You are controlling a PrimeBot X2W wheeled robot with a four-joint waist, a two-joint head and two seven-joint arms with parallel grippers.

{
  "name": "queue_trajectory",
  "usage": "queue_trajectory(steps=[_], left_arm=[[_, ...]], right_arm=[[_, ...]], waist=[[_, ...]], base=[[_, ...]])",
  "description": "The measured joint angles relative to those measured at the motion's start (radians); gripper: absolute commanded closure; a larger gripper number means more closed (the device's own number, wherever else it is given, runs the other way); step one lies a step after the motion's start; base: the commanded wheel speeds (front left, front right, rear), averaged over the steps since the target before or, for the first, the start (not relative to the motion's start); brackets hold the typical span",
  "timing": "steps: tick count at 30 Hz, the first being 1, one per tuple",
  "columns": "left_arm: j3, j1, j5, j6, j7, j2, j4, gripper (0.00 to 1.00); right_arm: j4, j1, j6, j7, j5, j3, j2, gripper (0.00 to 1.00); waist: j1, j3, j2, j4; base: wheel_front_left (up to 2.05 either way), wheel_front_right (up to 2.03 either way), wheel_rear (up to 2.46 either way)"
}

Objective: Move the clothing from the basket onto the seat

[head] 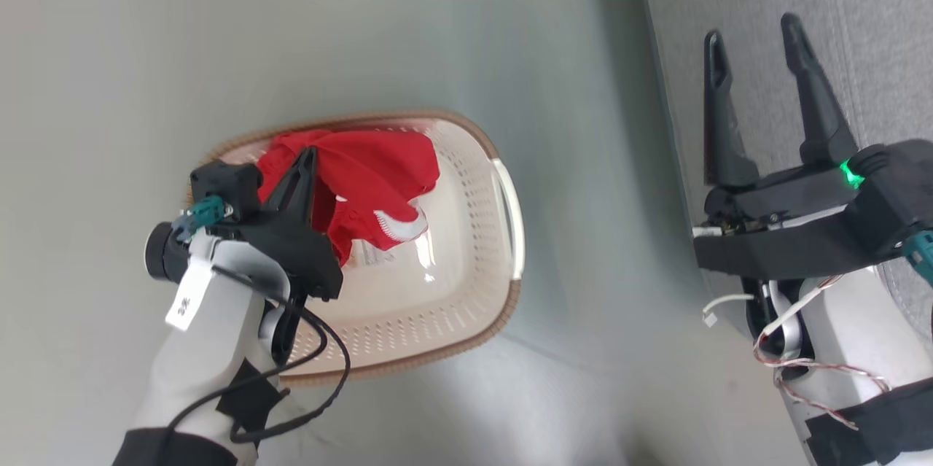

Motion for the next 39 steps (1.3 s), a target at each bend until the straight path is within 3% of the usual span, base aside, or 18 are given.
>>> queue_trajectory(steps=[11,20,39], left_arm=[[0.026,0.075,-0.017,-0.001,-0.010,-0.004,-0.117,1.00],[0.065,0.168,-0.033,-0.001,-0.011,-0.002,-0.323,1.00],[0.033,0.414,0.024,0.002,-0.011,0.021,-0.686,1.00]], right_arm=[[0.042,0.053,0.009,0.014,0.002,0.012,-0.008,0.00],[0.082,0.131,0.019,0.032,0.019,0.028,-0.011,0.00],[0.131,0.297,0.044,0.066,0.065,0.069,-0.006,0.00]], waist=[[-0.0001,-0.148,0.0000,0.060],[0.0000,-0.295,-0.0001,0.100],[0.0000,-0.537,0.0000,0.105]], base=[[0.00,0.00,0.00],[0.00,0.00,0.00],[0.00,0.00,0.00]])
